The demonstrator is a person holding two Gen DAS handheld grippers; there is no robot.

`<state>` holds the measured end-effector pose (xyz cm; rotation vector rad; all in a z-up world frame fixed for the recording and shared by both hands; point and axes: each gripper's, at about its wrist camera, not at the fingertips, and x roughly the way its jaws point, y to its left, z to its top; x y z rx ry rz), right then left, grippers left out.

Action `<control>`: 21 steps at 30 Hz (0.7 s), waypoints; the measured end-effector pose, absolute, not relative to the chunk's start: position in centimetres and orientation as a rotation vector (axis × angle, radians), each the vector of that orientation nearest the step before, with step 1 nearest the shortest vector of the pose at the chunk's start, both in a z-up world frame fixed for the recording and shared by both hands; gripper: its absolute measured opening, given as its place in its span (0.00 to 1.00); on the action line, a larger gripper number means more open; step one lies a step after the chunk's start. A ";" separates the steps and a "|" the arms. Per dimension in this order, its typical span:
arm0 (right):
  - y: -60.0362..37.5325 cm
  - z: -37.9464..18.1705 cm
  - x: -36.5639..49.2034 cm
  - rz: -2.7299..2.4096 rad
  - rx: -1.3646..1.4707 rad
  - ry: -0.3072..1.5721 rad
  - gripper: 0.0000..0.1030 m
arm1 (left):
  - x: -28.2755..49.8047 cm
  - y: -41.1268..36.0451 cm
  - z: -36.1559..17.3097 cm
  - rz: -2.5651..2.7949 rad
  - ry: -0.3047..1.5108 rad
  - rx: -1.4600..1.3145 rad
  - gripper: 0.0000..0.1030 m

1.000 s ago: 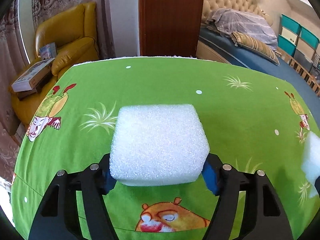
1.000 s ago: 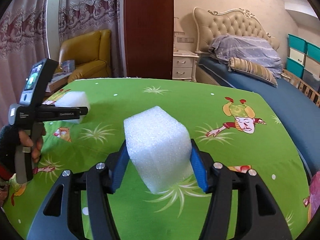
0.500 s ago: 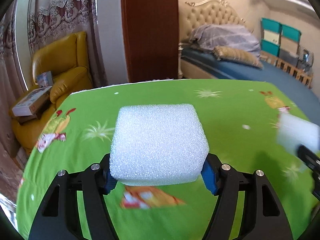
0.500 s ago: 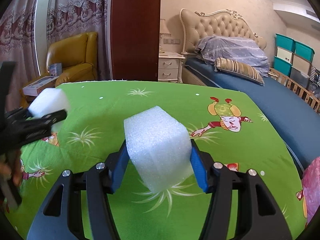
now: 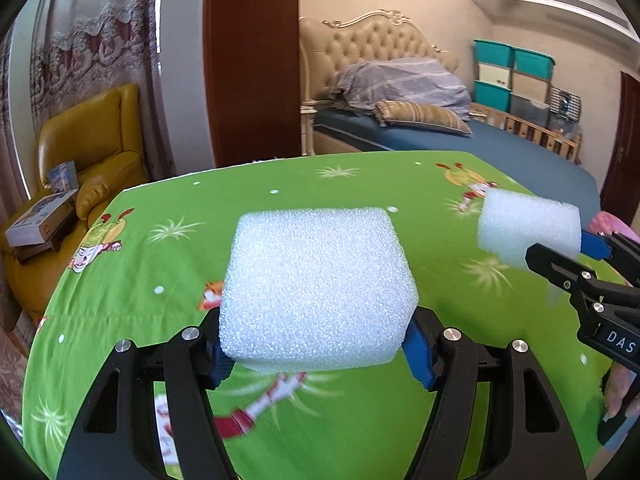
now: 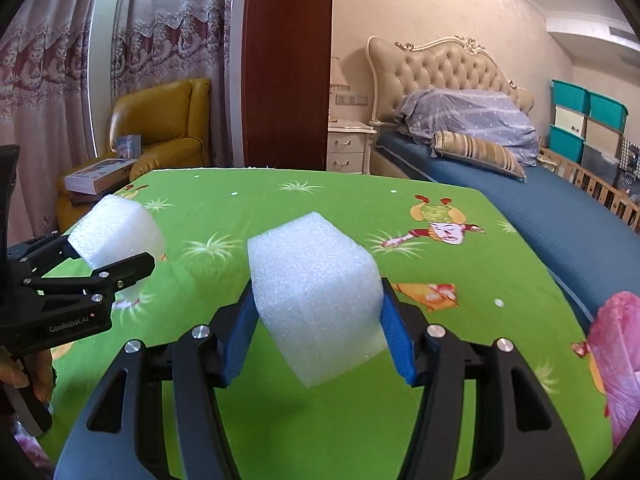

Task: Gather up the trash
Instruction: 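Carry both foam blocks over the wastebasket with both tools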

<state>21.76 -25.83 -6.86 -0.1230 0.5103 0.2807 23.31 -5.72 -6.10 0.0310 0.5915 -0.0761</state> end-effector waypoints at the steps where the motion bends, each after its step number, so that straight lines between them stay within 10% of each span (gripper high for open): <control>1: -26.2 -6.9 21.2 0.277 -0.125 0.508 0.55 | 22.9 -6.0 -6.2 -0.084 0.590 0.036 0.63; 21: -31.6 -7.8 14.1 0.246 -0.064 0.450 0.55 | 18.4 -10.9 -6.3 -0.196 0.539 0.132 0.63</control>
